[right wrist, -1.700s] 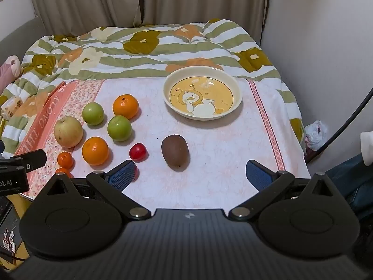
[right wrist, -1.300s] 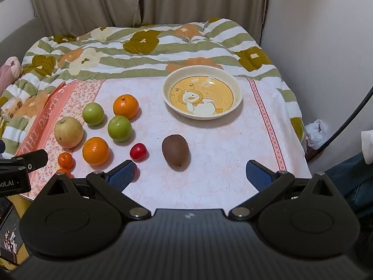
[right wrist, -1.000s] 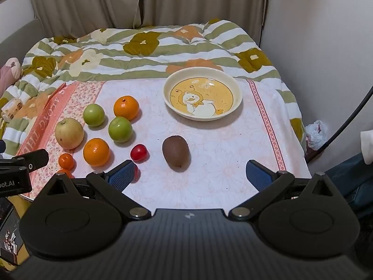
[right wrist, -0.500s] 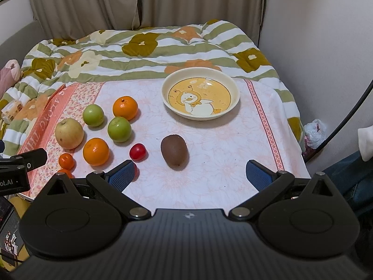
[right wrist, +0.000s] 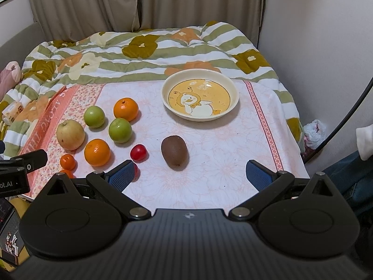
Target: Organize fruits
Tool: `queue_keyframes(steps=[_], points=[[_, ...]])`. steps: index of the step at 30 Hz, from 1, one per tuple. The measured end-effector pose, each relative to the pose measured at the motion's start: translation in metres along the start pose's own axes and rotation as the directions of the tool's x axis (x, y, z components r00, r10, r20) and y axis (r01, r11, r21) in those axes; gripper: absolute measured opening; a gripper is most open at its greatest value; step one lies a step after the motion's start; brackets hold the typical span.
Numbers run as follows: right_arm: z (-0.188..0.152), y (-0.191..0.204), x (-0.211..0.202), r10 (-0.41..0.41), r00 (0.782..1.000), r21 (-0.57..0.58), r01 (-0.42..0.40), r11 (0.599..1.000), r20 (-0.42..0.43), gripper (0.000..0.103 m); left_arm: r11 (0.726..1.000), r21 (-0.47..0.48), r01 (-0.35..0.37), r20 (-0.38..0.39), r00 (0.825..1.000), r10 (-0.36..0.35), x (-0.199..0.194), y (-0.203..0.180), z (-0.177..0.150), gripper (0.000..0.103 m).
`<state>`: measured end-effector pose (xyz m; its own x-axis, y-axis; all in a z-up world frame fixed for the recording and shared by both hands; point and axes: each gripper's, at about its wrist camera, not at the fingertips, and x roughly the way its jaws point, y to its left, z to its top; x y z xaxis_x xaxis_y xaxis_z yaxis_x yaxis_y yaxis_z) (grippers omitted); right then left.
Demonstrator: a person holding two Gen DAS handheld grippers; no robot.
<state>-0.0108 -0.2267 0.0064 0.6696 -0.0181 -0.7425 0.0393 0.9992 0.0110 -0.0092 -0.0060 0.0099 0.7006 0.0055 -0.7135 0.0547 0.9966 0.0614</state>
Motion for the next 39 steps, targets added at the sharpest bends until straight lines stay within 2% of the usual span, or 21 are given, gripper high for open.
queue_keyframes(steps=[39], points=[[-0.0017, 0.0032, 0.0003, 0.003, 1.0, 0.005, -0.003, 1.0, -0.005, 0.103, 1.0, -0.004, -0.01, 0.003, 1.0, 0.01, -0.0019, 0.0066, -0.001, 0.103]])
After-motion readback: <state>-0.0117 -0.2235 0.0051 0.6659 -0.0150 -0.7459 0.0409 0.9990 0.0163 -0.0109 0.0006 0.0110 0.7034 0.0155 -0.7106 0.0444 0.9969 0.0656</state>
